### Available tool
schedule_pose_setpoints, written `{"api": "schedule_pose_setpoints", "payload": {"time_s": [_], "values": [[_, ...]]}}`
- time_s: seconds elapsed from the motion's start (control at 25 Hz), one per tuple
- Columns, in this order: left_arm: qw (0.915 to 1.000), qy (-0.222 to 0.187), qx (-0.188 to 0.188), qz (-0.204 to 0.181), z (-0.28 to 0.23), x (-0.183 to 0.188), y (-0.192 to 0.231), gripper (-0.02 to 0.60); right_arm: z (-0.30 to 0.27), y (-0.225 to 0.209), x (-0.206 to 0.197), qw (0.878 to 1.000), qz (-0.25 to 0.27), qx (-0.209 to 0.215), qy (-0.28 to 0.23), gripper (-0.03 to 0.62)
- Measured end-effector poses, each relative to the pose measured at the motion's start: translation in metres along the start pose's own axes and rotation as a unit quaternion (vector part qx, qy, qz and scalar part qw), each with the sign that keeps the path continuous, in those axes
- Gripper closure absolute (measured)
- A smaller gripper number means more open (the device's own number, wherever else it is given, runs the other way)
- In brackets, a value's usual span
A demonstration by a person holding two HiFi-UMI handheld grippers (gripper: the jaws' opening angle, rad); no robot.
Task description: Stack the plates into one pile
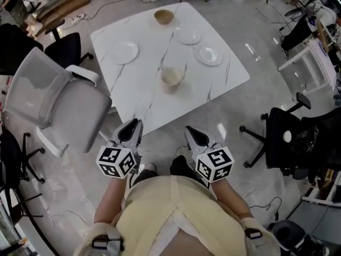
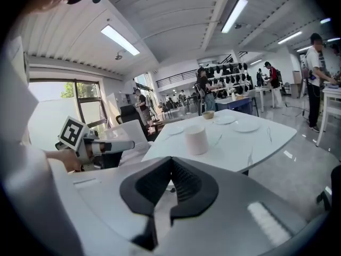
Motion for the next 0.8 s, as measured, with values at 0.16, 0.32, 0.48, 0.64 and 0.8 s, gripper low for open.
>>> {"api": "schedule_pose_setpoints", "payload": {"time_s": [0.16,0.32,0.48,0.64,0.8], "values": [[0.9987,-0.021,0.039,0.028,-0.024,0.009,-0.006,0.480,-0.006,-0.030,0.014,0.999,0.016,0.035,0.006,0.591],[0.9961,-0.040,0.066,0.044,-0.042,0.018,-0.012,0.471,-0.010,-0.061,0.026,0.998,0.029,0.057,0.010,0.591],[0.9922,-0.058,0.098,0.051,-0.053,0.027,-0.016,0.455,-0.012,-0.085,0.037,0.995,0.040,0.085,0.013,0.591],[0.9861,-0.067,0.138,0.064,-0.060,0.036,-0.008,0.419,-0.022,-0.106,0.047,0.992,0.055,0.110,0.008,0.591],[0.9782,-0.070,0.166,0.104,-0.059,0.040,0.001,0.403,-0.031,-0.119,0.055,0.992,0.045,0.120,0.004,0.591]]}}
Point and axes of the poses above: the fingertips, and each gripper's own axes: z backward along the fingers, y to its left, x out of its top, the point moved 2 cm from there along z, backward along the fingers, and after that the axes turned 5 degrees about x, right-handed, at the moved point
